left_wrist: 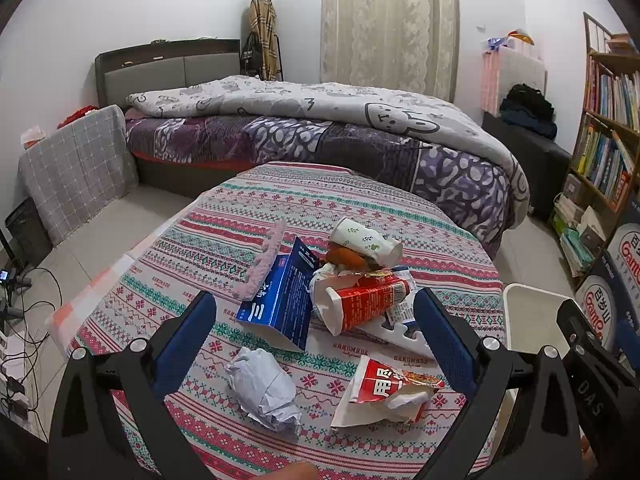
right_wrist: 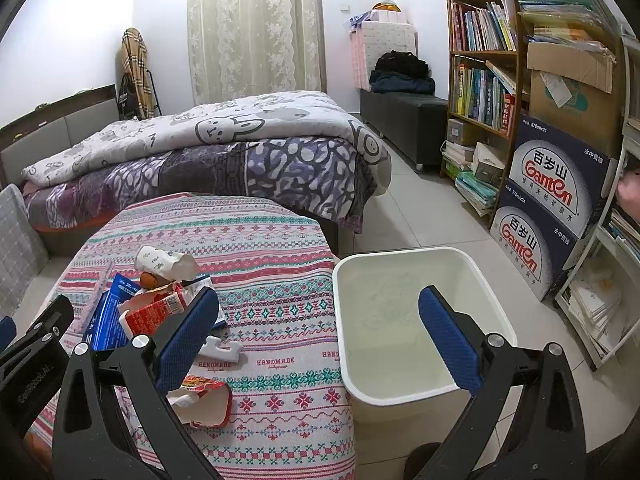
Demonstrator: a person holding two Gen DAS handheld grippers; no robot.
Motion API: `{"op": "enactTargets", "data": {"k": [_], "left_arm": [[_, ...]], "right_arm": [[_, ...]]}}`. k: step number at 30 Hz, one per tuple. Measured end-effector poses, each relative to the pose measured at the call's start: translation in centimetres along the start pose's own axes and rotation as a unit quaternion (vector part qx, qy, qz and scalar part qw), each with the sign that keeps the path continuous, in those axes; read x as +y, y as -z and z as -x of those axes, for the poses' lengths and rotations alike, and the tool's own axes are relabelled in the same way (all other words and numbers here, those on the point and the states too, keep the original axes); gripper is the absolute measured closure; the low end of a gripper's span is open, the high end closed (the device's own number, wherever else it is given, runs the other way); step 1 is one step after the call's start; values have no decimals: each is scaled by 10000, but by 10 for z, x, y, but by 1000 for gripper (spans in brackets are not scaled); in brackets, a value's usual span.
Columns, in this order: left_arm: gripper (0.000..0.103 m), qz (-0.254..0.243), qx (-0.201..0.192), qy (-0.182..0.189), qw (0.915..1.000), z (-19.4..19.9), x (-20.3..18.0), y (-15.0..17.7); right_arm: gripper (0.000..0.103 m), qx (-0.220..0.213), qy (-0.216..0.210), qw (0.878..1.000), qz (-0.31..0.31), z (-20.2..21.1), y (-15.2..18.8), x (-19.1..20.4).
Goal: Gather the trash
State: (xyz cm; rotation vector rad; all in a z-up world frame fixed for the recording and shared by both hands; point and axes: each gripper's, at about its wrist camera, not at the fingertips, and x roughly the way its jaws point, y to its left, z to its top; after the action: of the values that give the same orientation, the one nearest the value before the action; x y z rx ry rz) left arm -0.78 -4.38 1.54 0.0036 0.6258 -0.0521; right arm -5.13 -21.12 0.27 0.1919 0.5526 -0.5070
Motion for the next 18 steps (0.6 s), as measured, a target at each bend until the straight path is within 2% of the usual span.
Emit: {"op": "enactTargets", "data": {"k": [18], "left_arm": [[7, -8, -1, 0, 10000, 0, 0, 0]], "right_arm": [[7, 27, -3, 10000, -15, -1, 4, 1]]}}
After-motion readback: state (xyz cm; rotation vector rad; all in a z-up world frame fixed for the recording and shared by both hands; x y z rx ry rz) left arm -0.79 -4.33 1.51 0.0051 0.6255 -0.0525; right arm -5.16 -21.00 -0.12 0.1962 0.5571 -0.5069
